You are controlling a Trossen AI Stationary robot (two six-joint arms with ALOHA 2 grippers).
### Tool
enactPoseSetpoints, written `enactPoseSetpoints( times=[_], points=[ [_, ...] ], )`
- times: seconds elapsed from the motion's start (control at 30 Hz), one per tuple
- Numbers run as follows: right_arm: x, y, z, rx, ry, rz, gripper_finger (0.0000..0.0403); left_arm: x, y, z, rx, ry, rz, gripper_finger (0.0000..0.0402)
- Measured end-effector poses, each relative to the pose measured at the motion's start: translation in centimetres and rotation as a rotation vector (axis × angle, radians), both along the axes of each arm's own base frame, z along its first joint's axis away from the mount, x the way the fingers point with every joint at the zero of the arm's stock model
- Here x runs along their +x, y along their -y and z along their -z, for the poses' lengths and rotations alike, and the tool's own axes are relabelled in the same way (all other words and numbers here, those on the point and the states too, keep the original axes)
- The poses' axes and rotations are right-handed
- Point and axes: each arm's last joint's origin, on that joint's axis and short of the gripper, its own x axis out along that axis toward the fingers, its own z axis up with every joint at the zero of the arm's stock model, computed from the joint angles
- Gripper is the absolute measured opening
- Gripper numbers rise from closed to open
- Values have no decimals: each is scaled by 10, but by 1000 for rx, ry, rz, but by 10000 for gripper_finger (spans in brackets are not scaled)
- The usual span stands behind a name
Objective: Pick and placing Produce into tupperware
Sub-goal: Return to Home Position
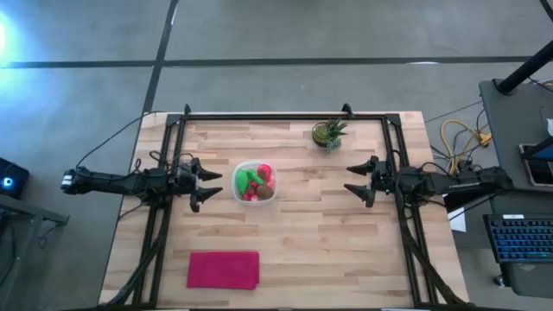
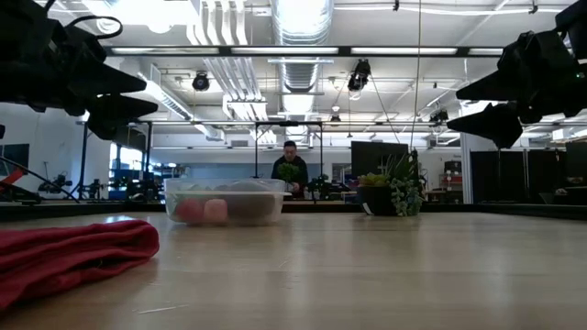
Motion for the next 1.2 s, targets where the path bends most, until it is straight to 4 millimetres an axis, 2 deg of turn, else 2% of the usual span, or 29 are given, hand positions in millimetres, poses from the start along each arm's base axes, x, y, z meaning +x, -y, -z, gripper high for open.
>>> enactPoseSetpoints(
  times=[1.2],
  points=[
    [0, 0, 0, 0, 0, 0, 352, 1, 0, 2, 2, -20, 1, 230]
  ],
)
